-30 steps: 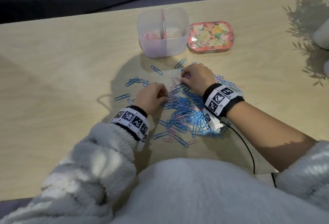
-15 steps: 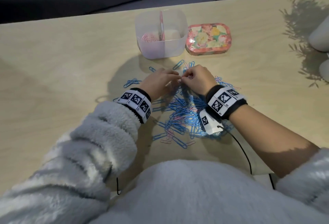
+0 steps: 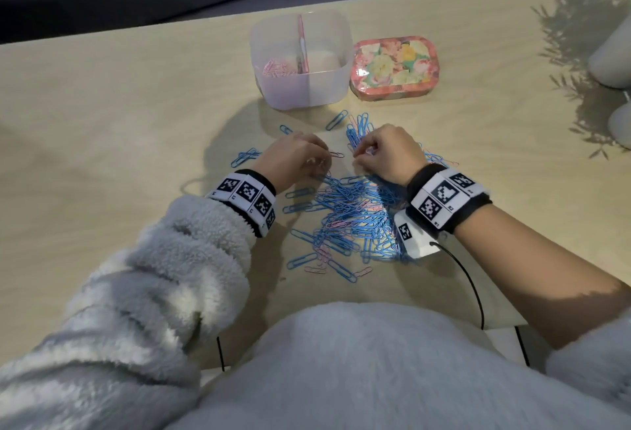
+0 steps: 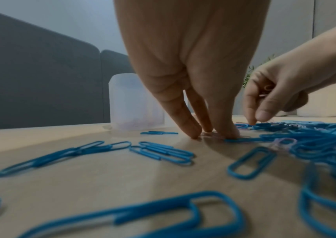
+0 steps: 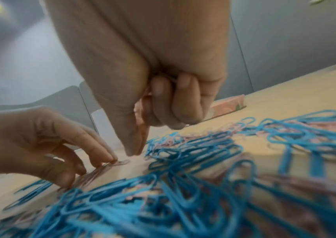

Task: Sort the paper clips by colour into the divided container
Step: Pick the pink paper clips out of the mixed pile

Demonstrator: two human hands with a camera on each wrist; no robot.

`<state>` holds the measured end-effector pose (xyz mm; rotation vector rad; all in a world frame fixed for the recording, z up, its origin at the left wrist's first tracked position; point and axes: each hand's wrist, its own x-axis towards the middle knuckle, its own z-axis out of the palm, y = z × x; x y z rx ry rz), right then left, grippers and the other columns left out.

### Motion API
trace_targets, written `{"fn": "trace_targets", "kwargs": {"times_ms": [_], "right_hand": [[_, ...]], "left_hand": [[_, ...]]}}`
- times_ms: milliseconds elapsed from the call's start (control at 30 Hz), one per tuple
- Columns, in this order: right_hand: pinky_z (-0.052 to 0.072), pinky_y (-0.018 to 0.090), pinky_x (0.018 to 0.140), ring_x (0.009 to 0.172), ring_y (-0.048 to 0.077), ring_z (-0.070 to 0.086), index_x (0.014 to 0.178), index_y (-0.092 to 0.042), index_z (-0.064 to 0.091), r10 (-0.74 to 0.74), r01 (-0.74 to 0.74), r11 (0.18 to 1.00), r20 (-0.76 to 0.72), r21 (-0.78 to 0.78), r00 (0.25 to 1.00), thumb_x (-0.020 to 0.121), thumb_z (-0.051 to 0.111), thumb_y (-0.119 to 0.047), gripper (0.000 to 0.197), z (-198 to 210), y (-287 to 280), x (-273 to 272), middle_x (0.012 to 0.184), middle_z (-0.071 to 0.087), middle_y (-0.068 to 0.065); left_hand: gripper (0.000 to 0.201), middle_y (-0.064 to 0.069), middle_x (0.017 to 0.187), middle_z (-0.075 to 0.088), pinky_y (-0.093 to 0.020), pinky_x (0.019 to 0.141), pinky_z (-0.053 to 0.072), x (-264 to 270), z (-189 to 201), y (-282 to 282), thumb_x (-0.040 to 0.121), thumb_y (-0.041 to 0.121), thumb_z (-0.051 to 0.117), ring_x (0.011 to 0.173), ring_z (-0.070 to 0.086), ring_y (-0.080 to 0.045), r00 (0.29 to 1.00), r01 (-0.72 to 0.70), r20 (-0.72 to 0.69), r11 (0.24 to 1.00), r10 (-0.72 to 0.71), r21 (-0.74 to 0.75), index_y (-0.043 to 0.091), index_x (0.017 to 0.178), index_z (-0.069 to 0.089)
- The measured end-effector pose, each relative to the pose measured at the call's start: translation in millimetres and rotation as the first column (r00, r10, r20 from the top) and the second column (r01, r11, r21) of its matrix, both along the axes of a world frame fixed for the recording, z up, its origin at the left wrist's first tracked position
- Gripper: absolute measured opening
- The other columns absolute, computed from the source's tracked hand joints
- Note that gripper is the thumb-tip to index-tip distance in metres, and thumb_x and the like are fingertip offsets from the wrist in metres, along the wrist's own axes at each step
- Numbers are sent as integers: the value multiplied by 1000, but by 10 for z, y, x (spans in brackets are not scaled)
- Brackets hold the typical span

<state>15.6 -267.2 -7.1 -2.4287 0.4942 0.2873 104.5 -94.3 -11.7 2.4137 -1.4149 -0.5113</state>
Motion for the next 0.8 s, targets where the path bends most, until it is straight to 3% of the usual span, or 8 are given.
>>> {"fn": "trace_targets", "kwargs": {"times_ms": [100, 200, 333, 400, 467, 567, 633, 800], "right_hand": [[46, 29, 77, 95, 26, 63, 91, -21, 74, -6, 6, 1000, 45, -1, 999, 76, 69, -23, 16, -19, 95, 156, 99, 71, 7], [45, 29, 76, 94, 25, 63, 85, -22, 72, 29, -28, 999, 24, -43, 999, 77, 69, -25, 9, -77, 225, 259, 100, 70, 5], [51, 33, 75, 85, 26, 65, 73, -9, 68, 56, -57, 998, -90, -7, 994, 76, 69, -18, 9, -113, 194, 315, 85, 70, 8], [48, 31, 69, 79, 29, 64, 74, 2, 67, 131, -132, 991, -160, 4, 978, 78, 61, -12, 16, -91, 138, 318, 80, 69, 15], [41, 29, 62, 70, 27, 57, 68, 2, 60, 179, -181, 983, -182, 9, 967, 82, 53, -11, 20, -2, 119, 315, 71, 60, 16], [35, 22, 47, 51, 15, 42, 63, -8, 50, 149, -132, 978, -99, 160, 984, 87, 51, -12, 24, 255, 103, 462, 61, 46, 6], [37, 18, 43, 44, 10, 45, 63, -9, 52, 121, -104, 957, -49, 269, 991, 88, 52, -14, 25, 451, 89, 670, 62, 52, 5], [35, 19, 38, 39, 12, 44, 53, -12, 50, -41, 0, 925, 100, 379, 994, 82, 54, -4, 29, 754, 212, 1313, 60, 53, 10]], "left_hand": [[14, -9, 108, 66, -42, 77, 50, 1, 29, -9, 82, 15, 64, 96, 60, -31, 1000, 22, 7, 1000, -22, 21, 13, 92, 74], [13, -13, 96, 65, -44, 75, 49, -19, 49, -26, 81, 15, 64, 92, 59, -33, 999, 40, 13, 997, -41, 63, 10, 89, 73], [17, -20, 98, 62, -44, 82, 44, -29, 29, 31, 84, 15, 61, 95, 55, -36, 1000, -7, 1, 995, 7, 99, 1, 93, 67], [17, -20, 100, 62, -44, 84, 42, -45, -5, 99, 87, 13, 58, 97, 54, -35, 999, -48, 8, 994, 47, 99, 0, 95, 63], [16, -17, 101, 63, -41, 84, 41, -70, -28, 178, 89, 14, 56, 97, 53, -33, 997, -82, 5, 991, 82, 107, 1, 95, 62], [12, -13, 97, 65, -35, 80, 41, -91, -25, 293, 87, 14, 57, 94, 55, -29, 968, -206, -131, 976, 215, 75, 4, 92, 62], [8, -9, 93, 65, -31, 76, 42, -90, -11, 351, 86, 13, 58, 87, 57, -24, 918, -316, -241, 948, 315, 35, 7, 89, 62], [6, -2, 84, 60, -30, 72, 42, -40, 137, 399, 87, 14, 59, 78, 51, -17, 897, -380, -261, 924, 356, -46, 8, 87, 61]]}}
